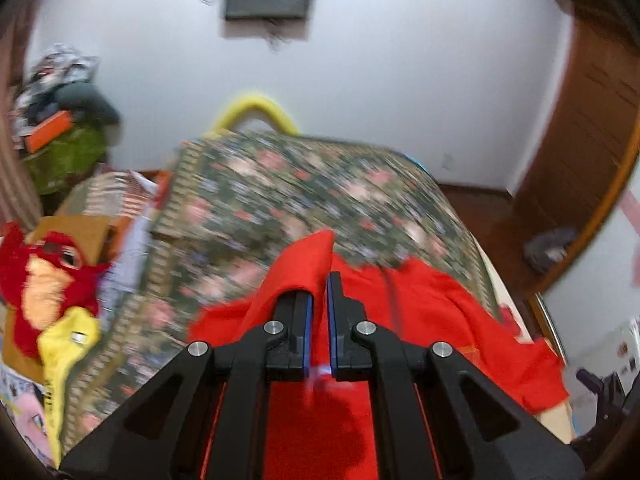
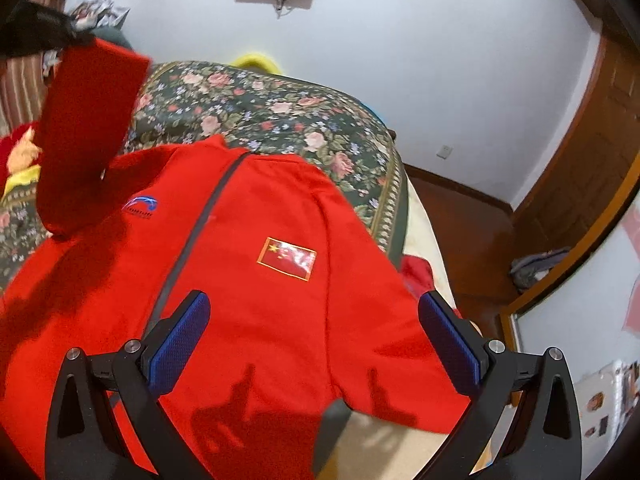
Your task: Fold large clothes
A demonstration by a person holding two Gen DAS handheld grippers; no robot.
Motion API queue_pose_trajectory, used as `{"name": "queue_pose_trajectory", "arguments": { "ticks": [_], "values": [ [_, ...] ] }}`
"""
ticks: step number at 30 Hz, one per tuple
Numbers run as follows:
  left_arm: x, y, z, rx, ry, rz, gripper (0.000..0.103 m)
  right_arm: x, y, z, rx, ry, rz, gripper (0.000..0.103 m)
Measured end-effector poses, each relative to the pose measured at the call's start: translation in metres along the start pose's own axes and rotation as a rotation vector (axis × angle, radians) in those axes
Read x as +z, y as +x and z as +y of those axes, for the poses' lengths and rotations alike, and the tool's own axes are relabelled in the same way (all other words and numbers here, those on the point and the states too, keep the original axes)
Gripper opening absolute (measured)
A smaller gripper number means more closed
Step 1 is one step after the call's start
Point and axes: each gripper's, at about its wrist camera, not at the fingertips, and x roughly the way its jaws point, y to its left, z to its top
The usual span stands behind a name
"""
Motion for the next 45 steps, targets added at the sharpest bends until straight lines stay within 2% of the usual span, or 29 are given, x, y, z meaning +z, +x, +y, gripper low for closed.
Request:
{"name": "queue_pose_trajectory", "arguments": {
  "ticks": [3,10,14,16,18,20,22,24,29,31,36,41,45],
  "values": [
    [-0.026,0.028,-0.05,-0.018,0.088,0.091,0.005,-0.01,-0.005,-0.012,0.001,0.029,-0.001,0.103],
    [-0.093,0.074,-0.107,-0.096,0.19,0.305,0.006,-0.033,-0.003,-0.02,-0.02,0.007,0.032,0.103],
    [-0.124,0.077,-0.133,-0.141,0.286,0.404,0.009,-0.037,-0.003,-0.016,-0.027,-0.015,0.052,0.103],
    [-0.13,0.069,-0.136,-0.16,0.324,0.416,0.012,-0.037,-0.006,-0.014,-0.027,-0.025,0.053,0.103],
    [-0.132,0.055,-0.135,-0.179,0.347,0.41,0.017,-0.035,-0.009,-0.01,-0.029,-0.04,0.051,0.103],
    [-0.131,0.037,-0.129,-0.2,0.356,0.387,0.044,-0.03,-0.012,-0.004,-0.029,-0.056,0.047,0.103],
    [-0.125,0.013,-0.115,-0.205,0.363,0.321,0.061,-0.026,-0.015,0.004,-0.029,-0.072,0.041,0.103],
    [-0.117,-0.009,-0.096,-0.182,0.37,0.245,0.068,-0.02,-0.017,0.013,-0.022,-0.087,0.033,0.103],
    [-0.104,-0.045,-0.025,-0.032,0.345,0.107,0.094,0.001,-0.017,0.05,0.02,-0.149,0.004,0.103],
    [-0.103,-0.05,0.01,0.042,0.33,0.077,0.094,0.007,-0.017,0.068,0.039,-0.178,-0.006,0.103],
    [-0.12,-0.039,0.095,0.161,0.237,0.128,0.094,0.022,0.001,0.114,0.089,-0.232,0.007,0.103],
    [-0.152,-0.007,0.16,0.186,0.134,0.263,0.094,0.027,0.035,0.157,0.144,-0.27,0.097,0.103],
    [-0.182,0.025,0.19,0.196,0.071,0.345,0.094,0.026,0.056,0.181,0.173,-0.313,0.13,0.102]
  ]
}}
